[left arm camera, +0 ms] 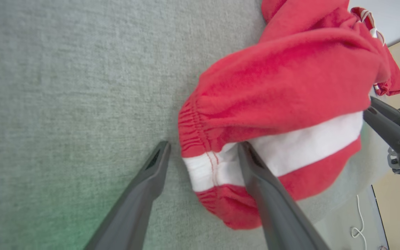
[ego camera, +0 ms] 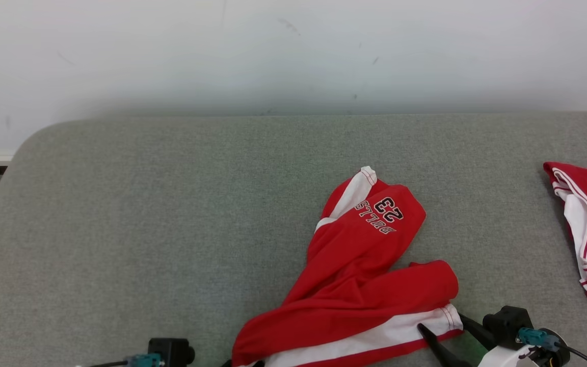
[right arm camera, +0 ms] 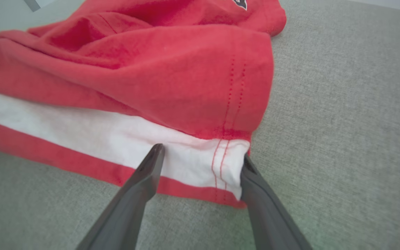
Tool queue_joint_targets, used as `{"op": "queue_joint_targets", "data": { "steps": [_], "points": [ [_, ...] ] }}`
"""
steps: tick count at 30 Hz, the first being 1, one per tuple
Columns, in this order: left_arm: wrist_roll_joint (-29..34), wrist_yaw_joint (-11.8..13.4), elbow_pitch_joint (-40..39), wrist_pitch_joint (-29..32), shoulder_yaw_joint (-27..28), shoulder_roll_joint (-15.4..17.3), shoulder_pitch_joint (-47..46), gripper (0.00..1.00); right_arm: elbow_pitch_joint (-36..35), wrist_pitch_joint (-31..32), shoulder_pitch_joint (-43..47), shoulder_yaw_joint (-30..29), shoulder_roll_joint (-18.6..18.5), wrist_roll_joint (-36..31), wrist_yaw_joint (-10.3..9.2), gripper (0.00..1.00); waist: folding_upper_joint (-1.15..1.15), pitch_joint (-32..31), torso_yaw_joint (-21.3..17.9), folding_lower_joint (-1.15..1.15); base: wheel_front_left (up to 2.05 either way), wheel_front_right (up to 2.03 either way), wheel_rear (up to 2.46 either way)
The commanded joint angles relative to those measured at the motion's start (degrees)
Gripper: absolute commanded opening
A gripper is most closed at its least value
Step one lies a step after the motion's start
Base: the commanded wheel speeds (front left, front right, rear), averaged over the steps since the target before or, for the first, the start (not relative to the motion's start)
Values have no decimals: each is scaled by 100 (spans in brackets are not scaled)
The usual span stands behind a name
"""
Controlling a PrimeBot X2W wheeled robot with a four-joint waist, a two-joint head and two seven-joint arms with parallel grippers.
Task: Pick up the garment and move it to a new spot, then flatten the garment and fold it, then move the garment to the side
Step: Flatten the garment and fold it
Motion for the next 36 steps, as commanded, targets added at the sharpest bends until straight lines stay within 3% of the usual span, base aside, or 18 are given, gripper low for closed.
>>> {"op": "queue_joint_targets", "data": {
  "steps": [1,2,3,6,7,9,10,11,14,23,36],
  "points": [
    [-98,-11,75,144,-82,5,177,98,47,-14,-88,41,-33,51,-13,100,0,13,-1,0,0,0,0],
    [-102,-10,58,156,-96,13,176,65,57,-26,-105,60,-31,69,-13,100,0,20,0,0,0,0,0],
    [-103,-11,44,158,-111,18,171,44,69,-35,-117,79,-30,81,-13,100,0,28,1,0,0,0,0],
    [-154,-12,11,162,-176,15,145,0,94,-50,-133,135,-13,140,-13,100,0,44,-3,0,0,0,0],
    [-181,-11,1,149,-180,11,133,0,101,-56,-145,157,-8,148,-13,96,0,48,-5,0,0,0,0],
    [-245,-11,-29,151,-232,25,115,0,106,-63,-177,197,-1,201,-13,49,0,61,-10,0,0,0,0],
    [-276,-11,-46,125,-253,27,108,0,108,-73,-191,215,1,227,-13,42,0,65,-10,0,0,0,0],
    [-315,-11,-53,106,-268,30,105,0,106,-82,-202,235,1,252,-13,25,0,64,-11,0,0,0,0],
    [-494,-12,-111,88,-355,40,89,0,87,-110,-216,292,-8,357,-13,0,0,46,-10,0,0,0,0],
    [-1011,-13,-726,24,-391,157,91,0,-248,-291,-135,124,-187,705,-13,0,0,-108,-21,0,0,0,0],
    [-1751,-3,-2438,170,-175,374,249,0,-1935,-352,574,-825,-1017,1246,-13,0,0,-447,-272,0,0,0,0]
  ]
}}
